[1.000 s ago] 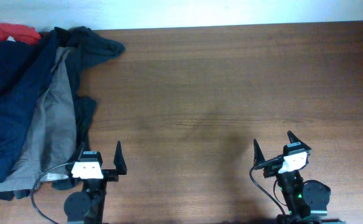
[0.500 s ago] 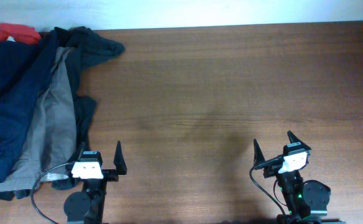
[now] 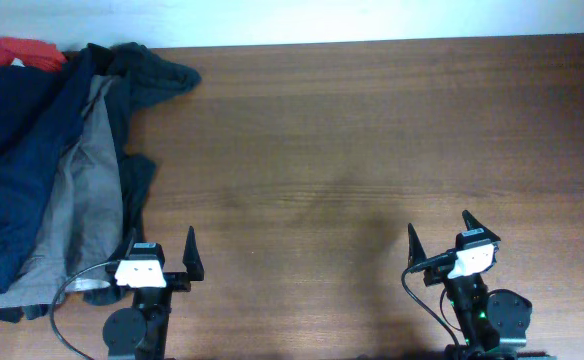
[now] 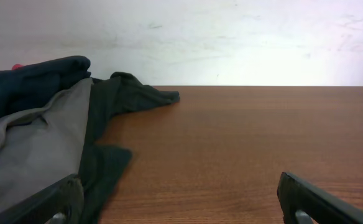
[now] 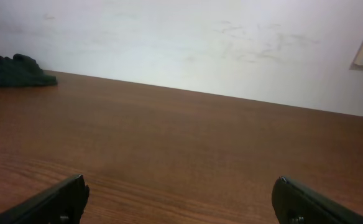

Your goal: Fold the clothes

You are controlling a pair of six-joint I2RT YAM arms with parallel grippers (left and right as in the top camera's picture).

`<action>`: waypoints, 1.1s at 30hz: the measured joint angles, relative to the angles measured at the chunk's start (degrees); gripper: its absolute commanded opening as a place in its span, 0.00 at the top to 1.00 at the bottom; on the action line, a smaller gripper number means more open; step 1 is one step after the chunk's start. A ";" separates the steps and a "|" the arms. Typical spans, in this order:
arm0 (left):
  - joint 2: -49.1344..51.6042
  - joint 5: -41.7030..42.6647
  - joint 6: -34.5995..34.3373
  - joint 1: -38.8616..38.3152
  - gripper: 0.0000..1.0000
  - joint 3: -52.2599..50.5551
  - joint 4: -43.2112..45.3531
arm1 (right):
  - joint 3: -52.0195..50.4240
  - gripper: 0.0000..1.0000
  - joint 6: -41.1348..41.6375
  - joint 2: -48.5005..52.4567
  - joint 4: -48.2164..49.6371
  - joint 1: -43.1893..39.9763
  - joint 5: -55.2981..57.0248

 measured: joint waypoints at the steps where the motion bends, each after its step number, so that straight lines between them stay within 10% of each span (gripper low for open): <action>1: 0.00 0.00 0.00 0.00 0.01 0.00 -0.02 | 0.00 0.01 -0.02 0.00 0.00 0.00 0.00; 33: 0.00 1.51 -0.02 0.00 0.01 -0.02 5.38 | 0.02 0.01 8.70 0.00 2.80 0.00 -11.65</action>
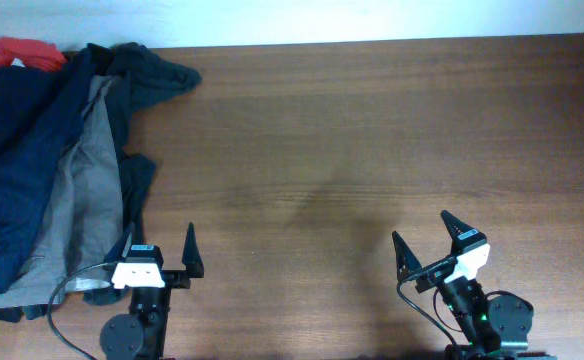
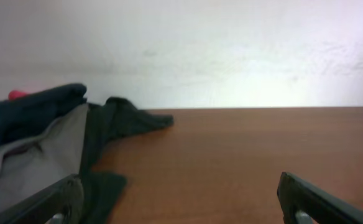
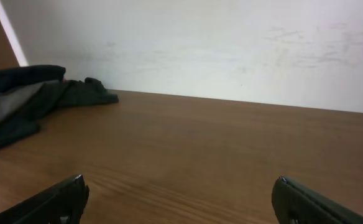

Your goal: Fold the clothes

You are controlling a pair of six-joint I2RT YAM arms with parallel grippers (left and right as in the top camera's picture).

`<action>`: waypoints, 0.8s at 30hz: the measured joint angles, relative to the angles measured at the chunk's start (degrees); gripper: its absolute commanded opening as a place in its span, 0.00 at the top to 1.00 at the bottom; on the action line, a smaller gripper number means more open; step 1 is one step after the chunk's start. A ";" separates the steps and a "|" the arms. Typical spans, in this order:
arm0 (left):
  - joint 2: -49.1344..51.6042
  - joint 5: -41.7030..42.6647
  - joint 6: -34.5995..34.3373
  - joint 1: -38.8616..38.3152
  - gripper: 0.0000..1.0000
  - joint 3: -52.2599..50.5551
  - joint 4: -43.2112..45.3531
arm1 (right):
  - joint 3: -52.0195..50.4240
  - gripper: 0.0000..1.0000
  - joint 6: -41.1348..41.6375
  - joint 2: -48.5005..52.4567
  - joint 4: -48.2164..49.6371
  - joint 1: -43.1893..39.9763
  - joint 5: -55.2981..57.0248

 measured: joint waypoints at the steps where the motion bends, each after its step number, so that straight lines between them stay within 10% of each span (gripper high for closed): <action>1: 0.00 0.28 0.00 0.00 0.01 -0.02 0.76 | 0.04 0.01 0.50 0.00 0.00 0.00 -0.02; 14: 5.57 7.91 -4.33 0.00 0.01 7.48 5.70 | 17.75 0.01 2.16 15.52 0.66 0.00 1.18; 24: 34.36 13.33 -5.09 0.00 0.01 31.34 1.86 | 48.68 0.01 2.27 48.06 -2.80 0.00 -4.35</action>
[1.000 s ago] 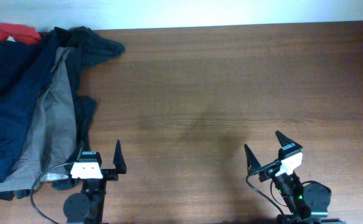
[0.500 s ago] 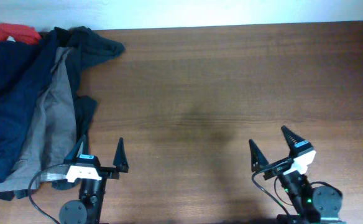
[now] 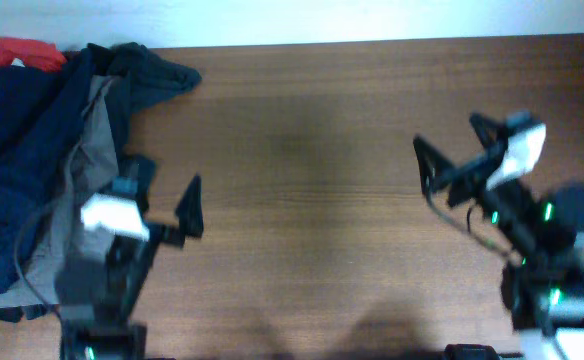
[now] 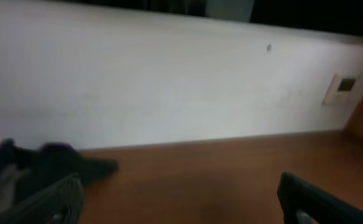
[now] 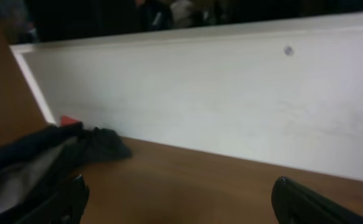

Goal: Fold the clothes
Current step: 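Reach the left gripper into the clothes pile toward the navy shorts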

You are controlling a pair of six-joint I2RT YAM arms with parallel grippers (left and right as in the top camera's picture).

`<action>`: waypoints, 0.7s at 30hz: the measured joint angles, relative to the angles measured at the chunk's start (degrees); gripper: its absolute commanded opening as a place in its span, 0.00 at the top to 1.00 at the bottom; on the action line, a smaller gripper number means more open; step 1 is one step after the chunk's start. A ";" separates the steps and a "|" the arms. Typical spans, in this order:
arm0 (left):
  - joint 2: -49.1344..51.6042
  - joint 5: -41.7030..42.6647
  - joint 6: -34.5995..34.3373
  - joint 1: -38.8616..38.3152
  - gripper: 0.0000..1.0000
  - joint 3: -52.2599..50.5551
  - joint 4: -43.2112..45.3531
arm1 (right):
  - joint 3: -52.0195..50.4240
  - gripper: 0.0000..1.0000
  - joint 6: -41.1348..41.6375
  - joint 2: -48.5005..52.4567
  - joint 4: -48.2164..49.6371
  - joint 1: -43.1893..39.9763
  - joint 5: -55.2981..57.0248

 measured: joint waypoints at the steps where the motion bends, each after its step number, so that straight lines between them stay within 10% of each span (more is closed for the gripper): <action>1: 4.00 0.55 0.00 0.00 0.00 3.48 -2.56 | 3.32 0.01 0.02 3.19 -1.92 0.00 -0.98; 12: 49.70 4.02 5.55 0.00 0.01 50.56 -40.83 | 22.60 0.01 0.28 34.29 -13.88 0.00 -11.56; 21: 67.47 -6.99 8.76 0.20 0.07 54.93 -43.41 | 22.58 0.01 0.42 44.06 -14.47 0.00 -15.85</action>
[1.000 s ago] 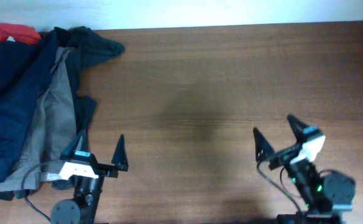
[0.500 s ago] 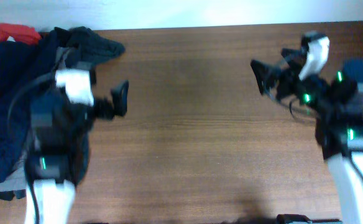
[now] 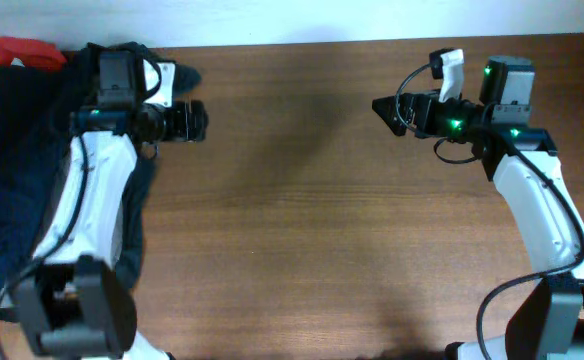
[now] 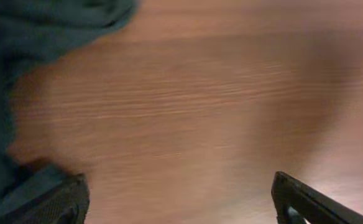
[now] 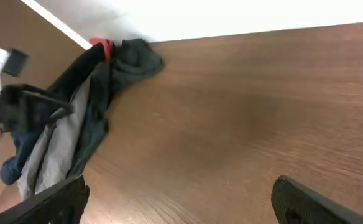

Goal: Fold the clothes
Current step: 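Reach the left gripper into the clothes pile toward the navy shorts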

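Observation:
A heap of clothes lies at the table's far left: a navy garment [image 3: 12,150], a dark green one [image 3: 177,76] and a red piece [image 3: 17,50] at the back corner. In the right wrist view the heap shows as red [image 5: 102,46], dark green [image 5: 135,60] and grey [image 5: 54,146]. My left gripper [image 3: 198,122] hangs open just right of the heap's far end, with dark green cloth [image 4: 45,25] at its left and bare wood between its fingers. My right gripper [image 3: 384,107] is open at the far right, pointing left over bare table.
The brown wooden table [image 3: 302,230] runs to a white wall at the back. My left arm [image 3: 82,200] stretches over the heap's right side and hides much of the grey garment. The right arm [image 3: 537,210] reaches along the right edge.
Both arms have reached further towards the back of the table. The left gripper now sits beside the heap's dark green end and looks down; the right gripper is at the far right, turned towards the heap.
Both grippers stood open and low at the table's front edge, the left one by the heap's near corner. Then the right one had turned a little left. Later both arms were raised mid-table. Now both are near the back, open and holding nothing.

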You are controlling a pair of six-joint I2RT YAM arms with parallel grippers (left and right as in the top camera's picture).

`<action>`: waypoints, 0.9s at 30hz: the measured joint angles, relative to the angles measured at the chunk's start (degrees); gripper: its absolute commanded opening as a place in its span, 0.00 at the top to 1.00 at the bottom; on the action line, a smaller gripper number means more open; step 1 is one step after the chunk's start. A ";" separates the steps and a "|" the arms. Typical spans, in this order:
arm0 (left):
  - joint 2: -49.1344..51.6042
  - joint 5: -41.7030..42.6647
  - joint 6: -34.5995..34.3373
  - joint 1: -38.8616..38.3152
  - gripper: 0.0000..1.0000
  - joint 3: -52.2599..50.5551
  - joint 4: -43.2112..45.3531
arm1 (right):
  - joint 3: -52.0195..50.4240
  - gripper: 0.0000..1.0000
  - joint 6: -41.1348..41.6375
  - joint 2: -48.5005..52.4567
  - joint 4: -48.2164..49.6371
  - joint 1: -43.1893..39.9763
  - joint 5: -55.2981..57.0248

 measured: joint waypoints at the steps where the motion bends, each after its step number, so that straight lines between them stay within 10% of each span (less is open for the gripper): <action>1: 0.74 -2.27 0.35 0.17 0.07 -0.02 0.42 | 0.02 0.01 -0.20 0.07 0.00 0.00 -0.11; 12: 1.03 -25.46 1.79 7.45 0.17 0.13 4.07 | 0.02 0.01 -0.83 0.09 -0.79 3.13 3.26; 27: 5.64 -29.86 1.84 18.64 0.19 0.33 7.93 | 0.02 0.01 -2.14 0.09 -2.40 11.19 10.12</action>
